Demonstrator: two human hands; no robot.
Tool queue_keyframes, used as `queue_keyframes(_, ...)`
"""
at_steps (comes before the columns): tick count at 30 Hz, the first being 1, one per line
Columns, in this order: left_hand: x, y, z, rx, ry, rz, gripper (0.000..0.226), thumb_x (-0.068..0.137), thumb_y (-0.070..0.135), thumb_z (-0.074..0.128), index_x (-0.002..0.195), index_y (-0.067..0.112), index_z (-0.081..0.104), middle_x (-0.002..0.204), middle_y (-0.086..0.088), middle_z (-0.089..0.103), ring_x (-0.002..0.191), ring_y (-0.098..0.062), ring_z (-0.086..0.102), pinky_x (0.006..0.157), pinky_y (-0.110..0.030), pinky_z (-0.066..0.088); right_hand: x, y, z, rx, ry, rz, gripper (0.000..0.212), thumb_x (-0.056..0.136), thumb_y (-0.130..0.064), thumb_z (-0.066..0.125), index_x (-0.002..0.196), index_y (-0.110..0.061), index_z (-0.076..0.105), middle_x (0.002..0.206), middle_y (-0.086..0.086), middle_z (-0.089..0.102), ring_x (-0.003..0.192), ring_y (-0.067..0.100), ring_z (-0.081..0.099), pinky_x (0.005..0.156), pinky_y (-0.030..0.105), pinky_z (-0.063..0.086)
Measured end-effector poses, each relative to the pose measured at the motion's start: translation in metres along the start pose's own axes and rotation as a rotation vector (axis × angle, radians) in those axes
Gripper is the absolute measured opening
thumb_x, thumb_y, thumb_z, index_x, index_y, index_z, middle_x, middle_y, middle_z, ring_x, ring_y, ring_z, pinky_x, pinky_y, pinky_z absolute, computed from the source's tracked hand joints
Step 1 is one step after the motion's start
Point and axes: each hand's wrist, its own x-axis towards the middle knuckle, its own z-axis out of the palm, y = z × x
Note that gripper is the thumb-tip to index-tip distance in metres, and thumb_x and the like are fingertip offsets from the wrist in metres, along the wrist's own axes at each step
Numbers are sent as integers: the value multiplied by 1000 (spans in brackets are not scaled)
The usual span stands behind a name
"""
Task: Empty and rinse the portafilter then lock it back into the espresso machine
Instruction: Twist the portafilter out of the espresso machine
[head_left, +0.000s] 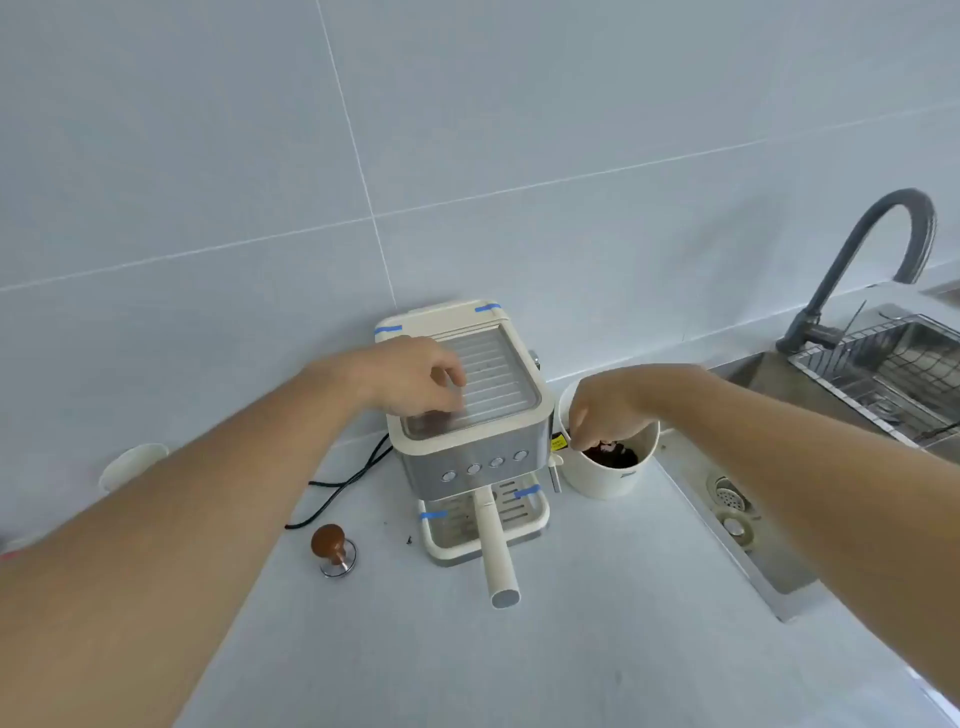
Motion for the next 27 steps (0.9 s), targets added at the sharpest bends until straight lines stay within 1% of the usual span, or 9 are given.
queue_keyframes(2, 3, -1, 11, 0, 44, 44, 34, 85, 42, 62, 116, 31, 64, 113, 11, 64, 108, -11, 58, 95, -31, 46, 2, -2, 16, -16, 4, -8, 38, 86, -39, 54, 112, -17, 71, 116, 5, 70, 111, 29, 64, 84, 35, 49)
queue_keyframes(4, 6, -4, 26, -8, 111, 111, 32, 84, 43, 62, 113, 29, 65, 109, 7, 66, 105, -14, 59, 94, -33, 47, 2, -6, 39, 12, -22, -9, 37, 87, -38, 53, 112, -18, 71, 114, 2, 68, 107, 26, 62, 91, 38, 49)
queue_keyframes(7, 10, -8, 42, -34, 178, 193, 34, 84, 43, 61, 114, 26, 64, 107, 3, 63, 103, -18, 58, 94, -37, 46, 8, -11, 70, 172, -62, -17, 35, 88, -34, 54, 110, -13, 71, 111, 6, 71, 104, 23, 66, 92, 35, 50)
queue_keyframes(11, 9, -13, 56, -71, 209, 266, 48, 84, 48, 65, 127, 29, 57, 125, 8, 56, 113, -13, 54, 101, -32, 42, 16, -24, 107, 452, -115, -20, 32, 92, -26, 53, 109, -6, 70, 110, 9, 73, 103, 21, 69, 84, 29, 53)
queue_keyframes(16, 10, -18, 61, -41, 236, 312, 52, 86, 50, 63, 133, 31, 53, 144, 10, 45, 129, -10, 46, 108, -32, 35, 29, -43, 144, 927, -91, 42, 37, 95, -37, 50, 121, -13, 61, 101, 3, 70, 82, 16, 68, 77, 28, 57)
queue_keyframes(19, 12, -23, 63, -1, 263, 336, 55, 87, 52, 60, 136, 30, 51, 151, 4, 41, 137, -13, 40, 112, -33, 31, 32, -58, 163, 1117, -64, 53, 38, 96, -42, 47, 117, -15, 63, 96, 4, 68, 79, 18, 66, 83, 35, 58)
queue_keyframes(22, 16, -28, 67, 60, 275, 367, 62, 86, 60, 51, 141, 30, 46, 156, 1, 36, 143, -16, 32, 114, -33, 23, 33, -76, 179, 1323, -25, 58, 32, 95, -45, 46, 104, -20, 64, 93, 7, 68, 80, 21, 66, 86, 43, 60)
queue_keyframes(24, 18, -30, 70, 113, 275, 386, 69, 84, 67, 41, 143, 31, 41, 158, 1, 33, 145, -16, 28, 117, -36, 19, 35, -90, 183, 1457, -27, 72, 31, 95, -47, 42, 104, -23, 59, 88, 9, 71, 74, 23, 67, 79, 43, 62)
queue_keyframes(27, 21, -33, 74, 149, 282, 397, 72, 84, 69, 34, 146, 32, 36, 160, 2, 28, 147, -13, 22, 119, -40, 14, 39, -107, 184, 1597, -1, 112, 36, 94, -49, 36, 107, -22, 56, 76, 9, 68, 60, 22, 64, 62, 35, 60)
